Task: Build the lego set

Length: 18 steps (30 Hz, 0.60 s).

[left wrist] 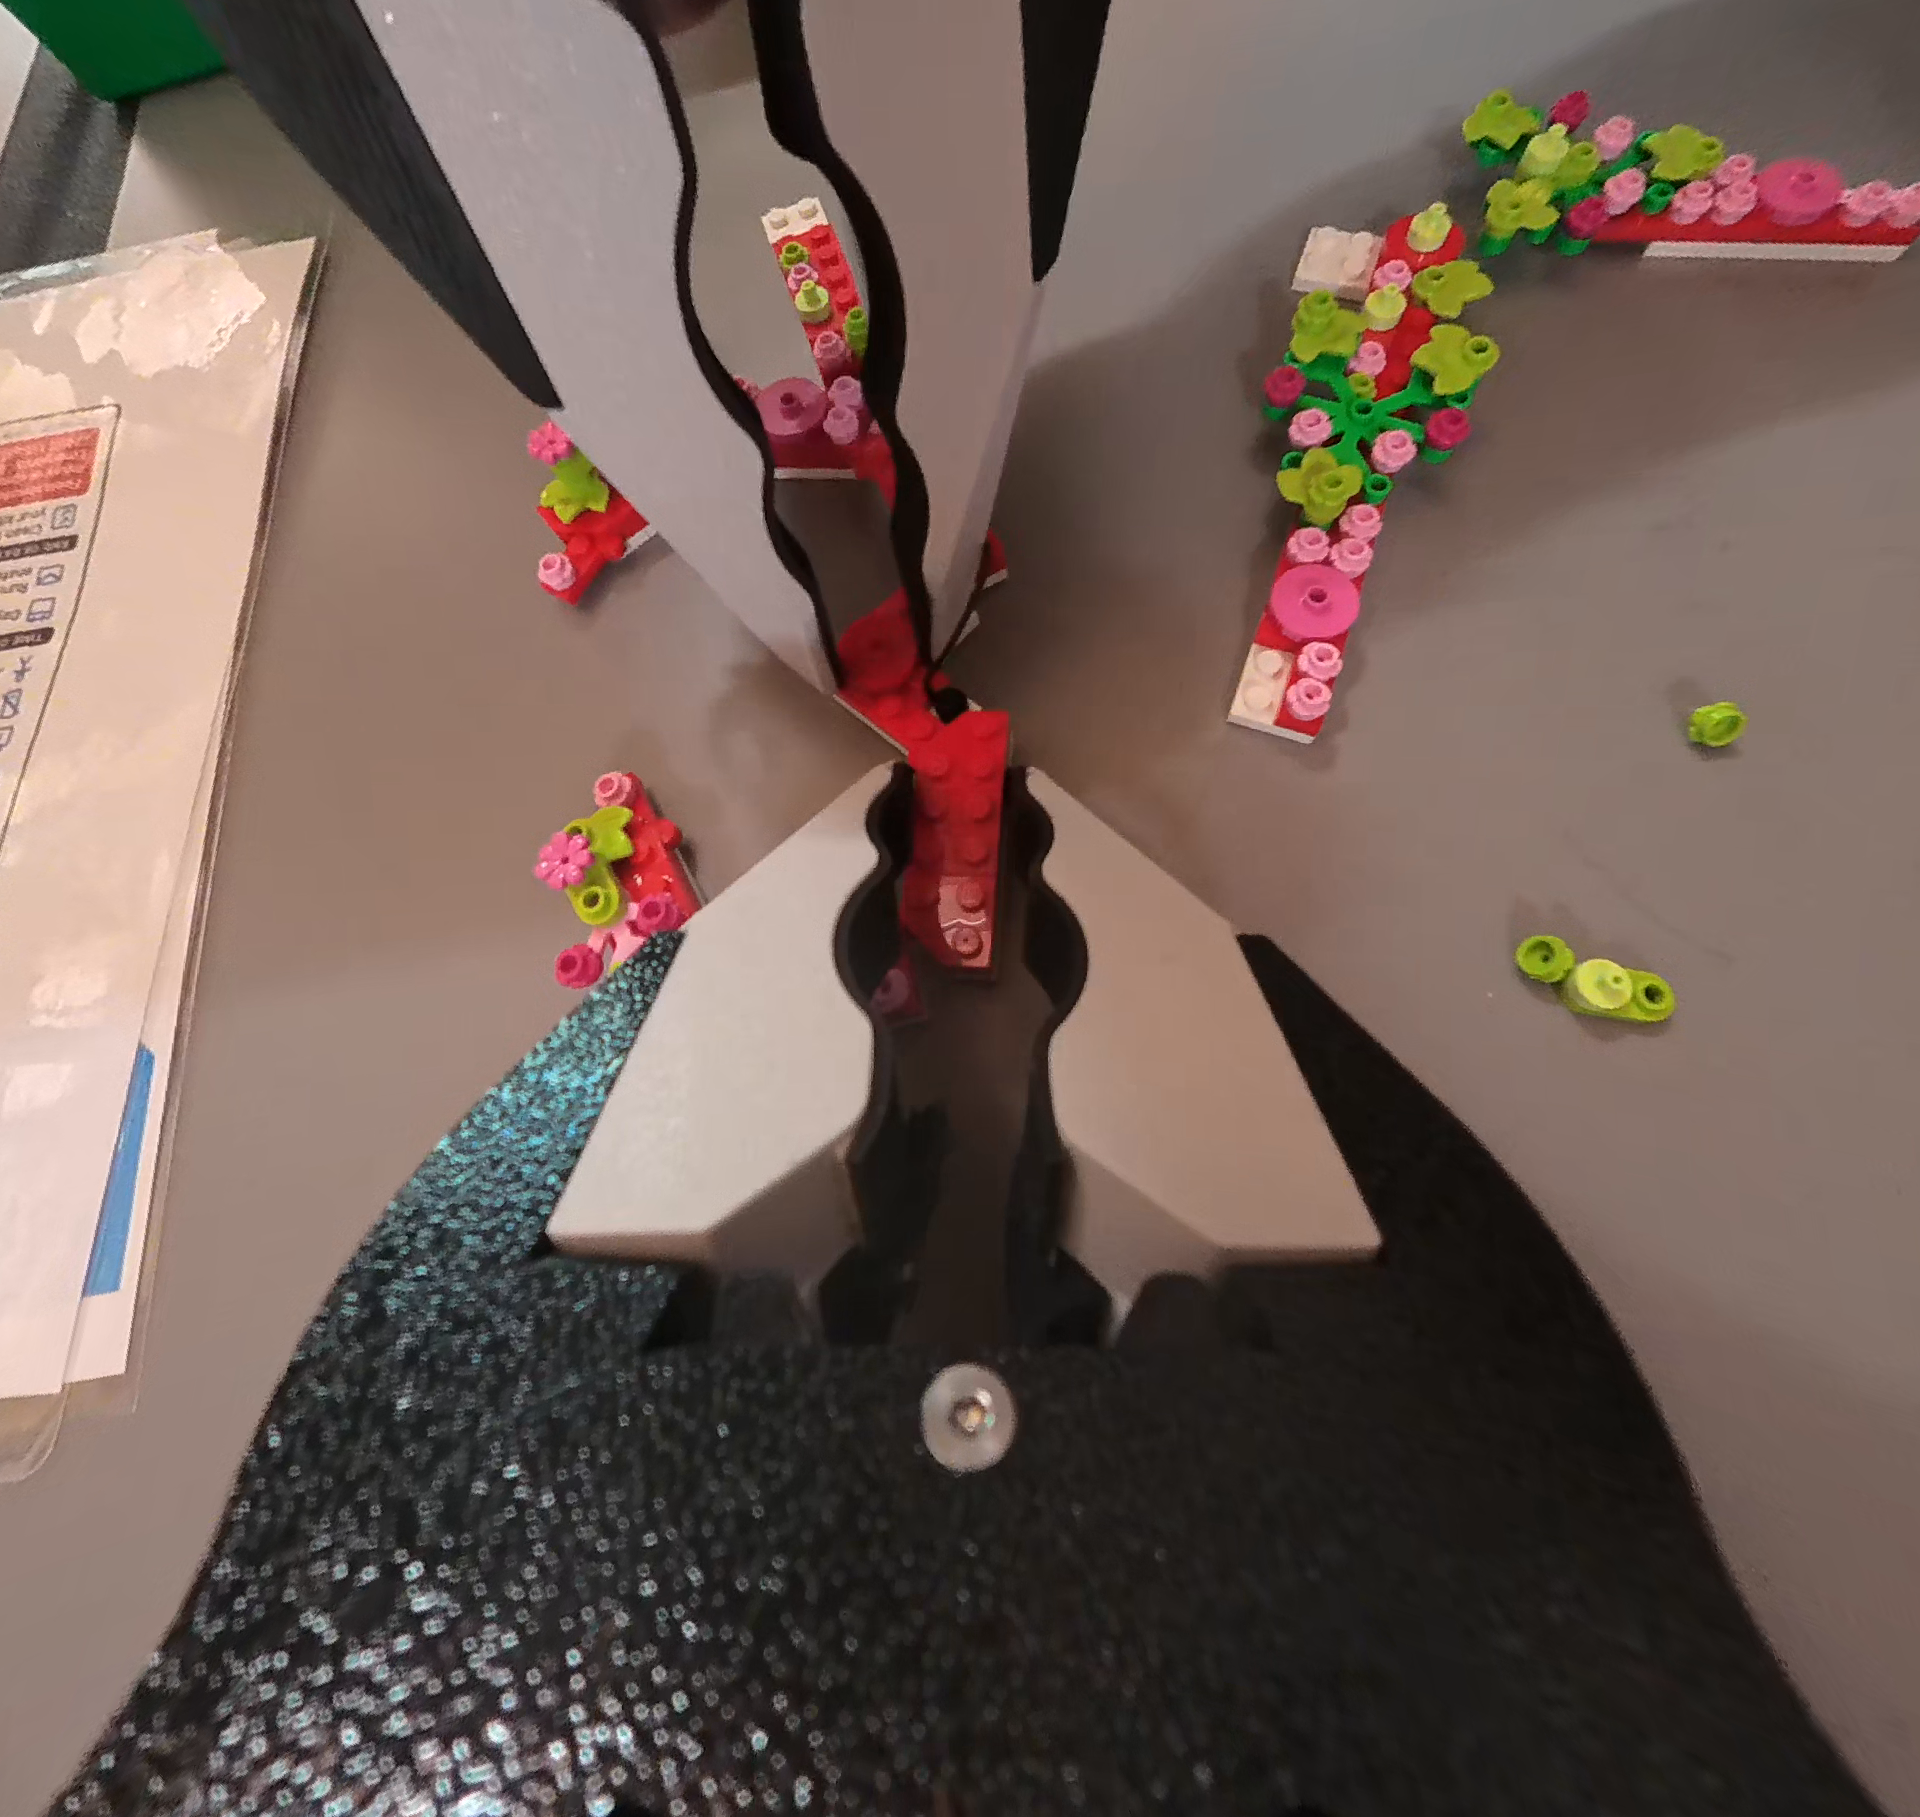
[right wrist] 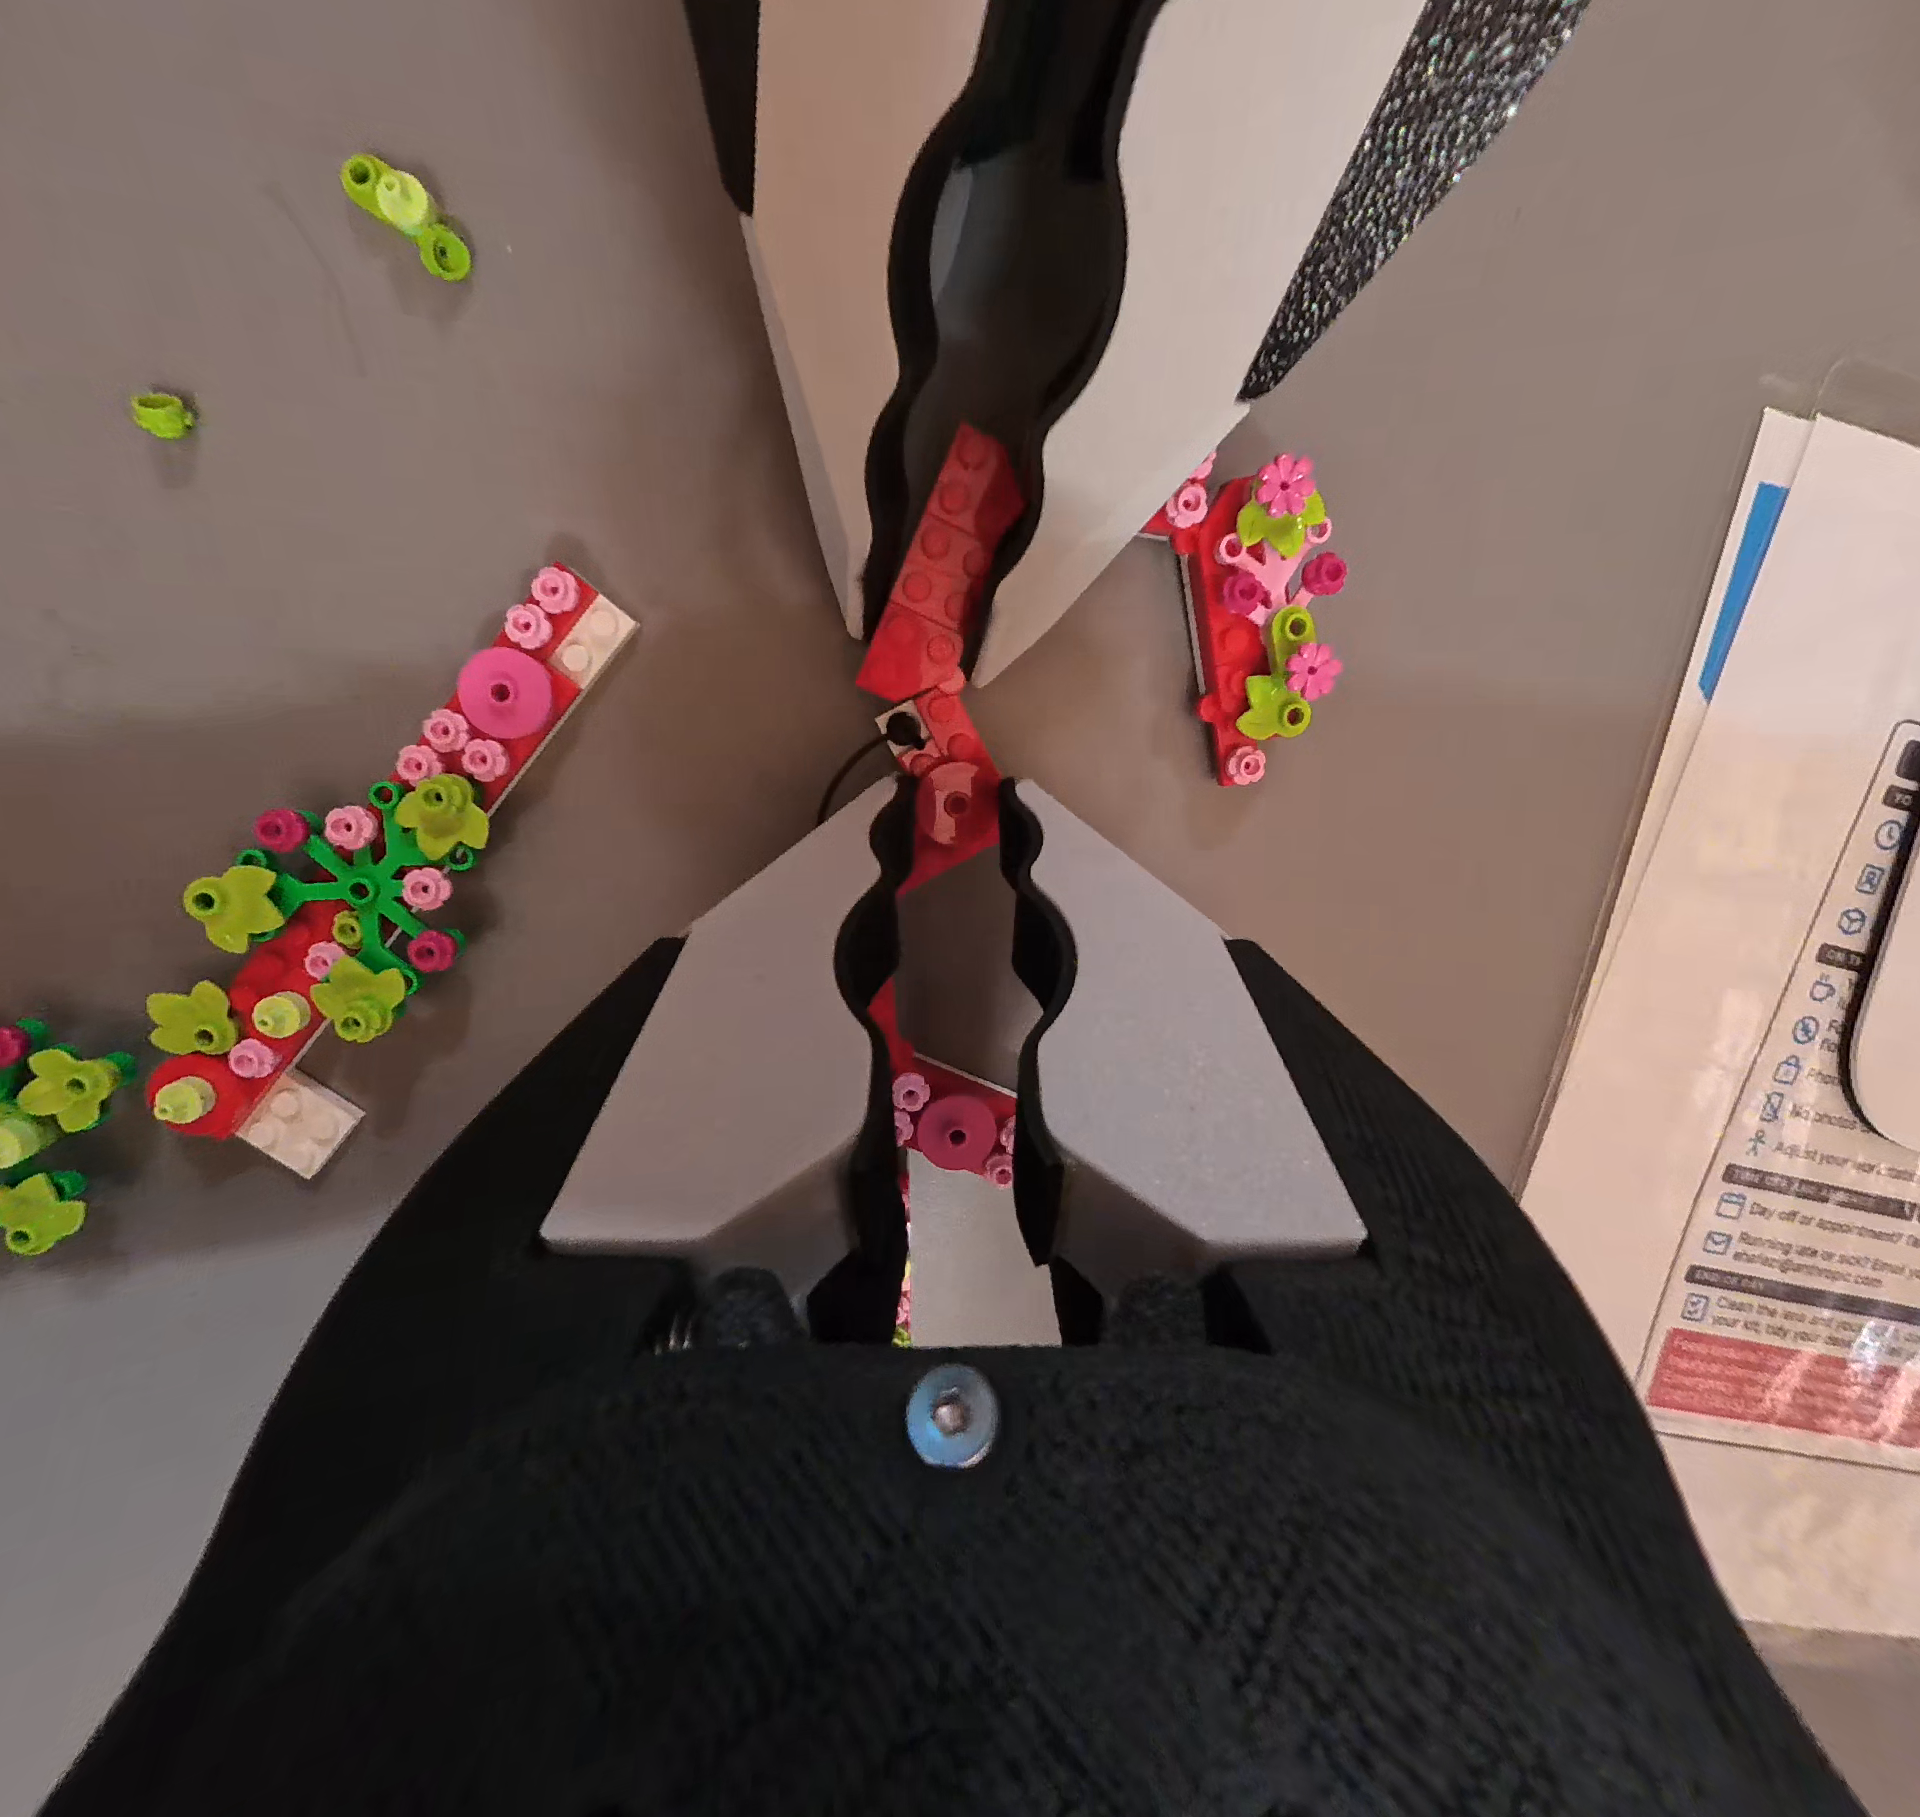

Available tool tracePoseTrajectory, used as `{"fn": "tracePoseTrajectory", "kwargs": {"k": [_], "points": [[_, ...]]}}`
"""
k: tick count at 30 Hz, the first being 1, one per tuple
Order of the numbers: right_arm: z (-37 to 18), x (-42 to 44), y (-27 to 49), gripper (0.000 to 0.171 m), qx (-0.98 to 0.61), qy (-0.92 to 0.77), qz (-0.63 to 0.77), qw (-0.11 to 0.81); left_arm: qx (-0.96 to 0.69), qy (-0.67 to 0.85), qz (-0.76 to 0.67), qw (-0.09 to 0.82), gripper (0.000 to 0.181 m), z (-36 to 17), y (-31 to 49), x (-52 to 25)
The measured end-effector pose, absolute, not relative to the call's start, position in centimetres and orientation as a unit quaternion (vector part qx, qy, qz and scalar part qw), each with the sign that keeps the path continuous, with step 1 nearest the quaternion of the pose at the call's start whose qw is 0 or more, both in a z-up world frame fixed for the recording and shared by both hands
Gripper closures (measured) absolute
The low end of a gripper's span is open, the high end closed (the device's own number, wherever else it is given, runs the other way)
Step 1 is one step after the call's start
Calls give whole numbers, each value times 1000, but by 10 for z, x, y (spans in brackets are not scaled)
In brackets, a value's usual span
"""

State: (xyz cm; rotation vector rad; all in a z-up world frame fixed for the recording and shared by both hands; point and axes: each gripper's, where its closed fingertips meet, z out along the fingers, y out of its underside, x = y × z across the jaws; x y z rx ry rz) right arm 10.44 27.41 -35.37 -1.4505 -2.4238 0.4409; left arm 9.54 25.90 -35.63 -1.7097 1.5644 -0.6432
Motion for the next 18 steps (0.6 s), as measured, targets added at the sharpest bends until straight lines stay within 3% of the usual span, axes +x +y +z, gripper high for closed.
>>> {"fn": "tracePoseTrajectory", "kwargs": {"k": [1,18], "points": [[-354,104,274,157,-501,-840,151,141,-664,606,-250,359,165,-356,259,95],[-353,103,277,157,-500,-842,138,148,-663,608,-250,359,165,-357,259,96]]}}
